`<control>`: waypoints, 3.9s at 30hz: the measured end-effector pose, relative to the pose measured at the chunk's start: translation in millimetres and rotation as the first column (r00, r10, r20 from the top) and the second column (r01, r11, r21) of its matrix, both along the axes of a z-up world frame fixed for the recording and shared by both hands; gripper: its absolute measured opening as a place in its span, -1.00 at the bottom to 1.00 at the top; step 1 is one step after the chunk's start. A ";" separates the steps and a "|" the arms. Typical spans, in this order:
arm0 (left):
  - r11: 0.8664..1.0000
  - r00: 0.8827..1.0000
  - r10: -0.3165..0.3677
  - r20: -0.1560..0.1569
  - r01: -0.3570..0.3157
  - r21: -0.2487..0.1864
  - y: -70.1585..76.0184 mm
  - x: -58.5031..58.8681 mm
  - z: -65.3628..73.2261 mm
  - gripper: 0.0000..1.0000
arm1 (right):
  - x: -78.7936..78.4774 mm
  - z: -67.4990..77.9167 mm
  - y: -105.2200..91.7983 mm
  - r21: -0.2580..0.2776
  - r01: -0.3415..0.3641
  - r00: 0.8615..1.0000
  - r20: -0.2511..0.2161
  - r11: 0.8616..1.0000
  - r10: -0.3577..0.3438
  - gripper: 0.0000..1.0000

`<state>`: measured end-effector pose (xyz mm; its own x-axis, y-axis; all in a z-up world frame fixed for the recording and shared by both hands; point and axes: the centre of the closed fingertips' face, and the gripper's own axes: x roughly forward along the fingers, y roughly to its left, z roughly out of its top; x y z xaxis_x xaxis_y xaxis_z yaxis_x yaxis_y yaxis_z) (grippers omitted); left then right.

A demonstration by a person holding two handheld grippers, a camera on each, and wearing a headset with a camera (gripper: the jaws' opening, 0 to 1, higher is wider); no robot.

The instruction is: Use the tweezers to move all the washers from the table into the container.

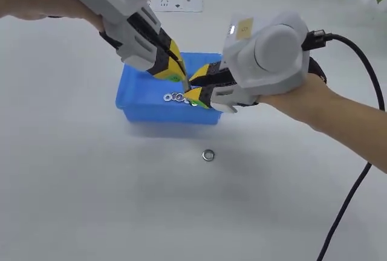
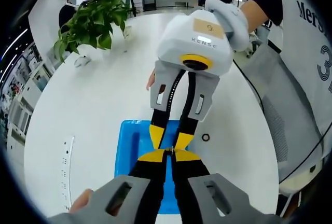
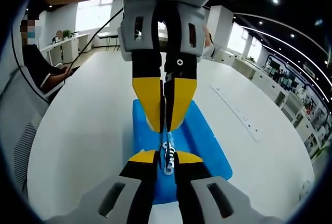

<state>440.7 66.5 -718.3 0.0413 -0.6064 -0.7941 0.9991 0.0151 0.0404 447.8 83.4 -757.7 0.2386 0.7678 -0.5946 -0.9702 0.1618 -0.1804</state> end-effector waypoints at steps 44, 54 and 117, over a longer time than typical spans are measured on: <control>0.992 0.990 -0.068 0.125 0.080 -0.099 -23.8 -71.9 77.6 -0.87 | -67.6 69.0 -9.1 0.089 -0.051 0.998 0.049 0.995 0.046 -0.85; 0.988 0.992 -0.069 0.105 0.082 -0.129 -27.5 -78.4 78.7 -0.87 | -72.9 67.3 -4.7 0.070 -0.073 0.997 0.041 0.995 0.070 -0.85; 0.990 0.997 -0.071 -0.032 0.066 -0.128 -50.0 -96.0 0.4 -0.87 | -91.1 -17.9 -33.4 0.046 0.004 0.995 -0.103 0.999 0.001 -0.78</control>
